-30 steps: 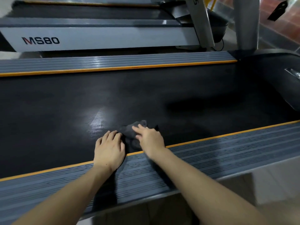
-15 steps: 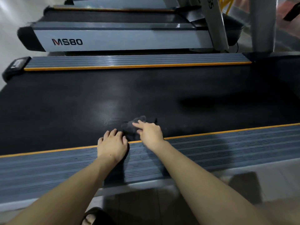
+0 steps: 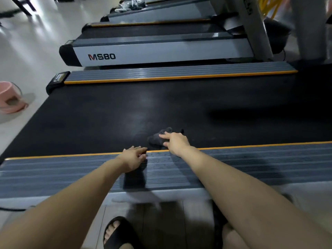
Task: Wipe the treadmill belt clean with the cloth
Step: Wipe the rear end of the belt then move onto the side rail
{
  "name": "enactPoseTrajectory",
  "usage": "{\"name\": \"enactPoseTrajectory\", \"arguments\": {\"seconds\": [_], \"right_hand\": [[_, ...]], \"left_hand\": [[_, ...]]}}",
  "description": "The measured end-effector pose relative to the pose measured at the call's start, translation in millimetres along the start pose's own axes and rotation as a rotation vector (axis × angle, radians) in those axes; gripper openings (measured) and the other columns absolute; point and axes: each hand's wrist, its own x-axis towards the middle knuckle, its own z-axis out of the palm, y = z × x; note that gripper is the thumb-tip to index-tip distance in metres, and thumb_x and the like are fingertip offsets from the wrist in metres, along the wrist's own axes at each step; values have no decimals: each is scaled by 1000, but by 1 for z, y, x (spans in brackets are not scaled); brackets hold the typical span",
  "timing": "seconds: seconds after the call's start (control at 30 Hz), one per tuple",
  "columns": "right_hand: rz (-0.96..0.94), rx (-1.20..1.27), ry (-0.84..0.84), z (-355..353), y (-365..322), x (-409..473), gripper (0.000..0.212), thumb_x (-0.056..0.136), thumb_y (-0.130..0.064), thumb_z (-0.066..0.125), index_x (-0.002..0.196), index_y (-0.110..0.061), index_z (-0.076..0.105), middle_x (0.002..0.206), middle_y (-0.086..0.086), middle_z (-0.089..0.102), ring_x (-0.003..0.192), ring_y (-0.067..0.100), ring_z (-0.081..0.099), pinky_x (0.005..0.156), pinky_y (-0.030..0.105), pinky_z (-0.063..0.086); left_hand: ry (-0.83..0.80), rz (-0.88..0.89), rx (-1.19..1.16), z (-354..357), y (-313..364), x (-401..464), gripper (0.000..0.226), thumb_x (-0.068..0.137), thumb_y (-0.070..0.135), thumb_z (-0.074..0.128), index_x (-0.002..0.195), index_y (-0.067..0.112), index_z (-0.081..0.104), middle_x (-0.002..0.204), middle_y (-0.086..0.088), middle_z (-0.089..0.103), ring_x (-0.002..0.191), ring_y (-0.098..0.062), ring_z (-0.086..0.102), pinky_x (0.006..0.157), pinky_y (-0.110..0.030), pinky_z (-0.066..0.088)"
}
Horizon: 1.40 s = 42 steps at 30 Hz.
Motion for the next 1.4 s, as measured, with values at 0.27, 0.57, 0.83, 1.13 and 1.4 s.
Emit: {"name": "enactPoseTrajectory", "arguments": {"seconds": [0.27,0.57,0.83,1.13,1.4], "right_hand": [[0,73,86,9,6,11,40,93,-28,64,129,-45,59,146,-18,48,132,22,48,111,37,38],[-72,60,243,39,-37,71,40,94,-26,63,131,-41,59,144,-14,52,139,14,41,115,35,33],[-22,98,287,51,-54,89,41,91,-27,65,129,-40,61,143,-12,54,132,17,49,112,32,37],[48,109,213,52,-60,63,43,97,-26,58,138,-40,53,152,-13,42,143,18,33,116,37,26],[82,38,204,67,-54,77,48,97,-28,58,142,-41,47,155,-13,36,148,16,23,118,35,23]], "left_hand": [[133,-42,11,-4,-15,26,49,106,47,31,155,38,36,167,1,26,156,-28,16,124,-46,21],[300,-25,126,-38,-69,69,47,107,43,28,153,36,35,169,2,18,156,-30,10,124,-50,18],[220,21,151,-47,-87,76,50,106,45,30,155,34,33,168,1,19,154,-31,14,121,-52,23],[146,40,154,-65,-84,47,47,105,43,32,151,36,36,162,1,30,150,-28,24,118,-48,30],[171,64,129,-67,-76,64,52,104,43,33,155,33,31,168,-1,21,154,-28,16,121,-50,26]]}}
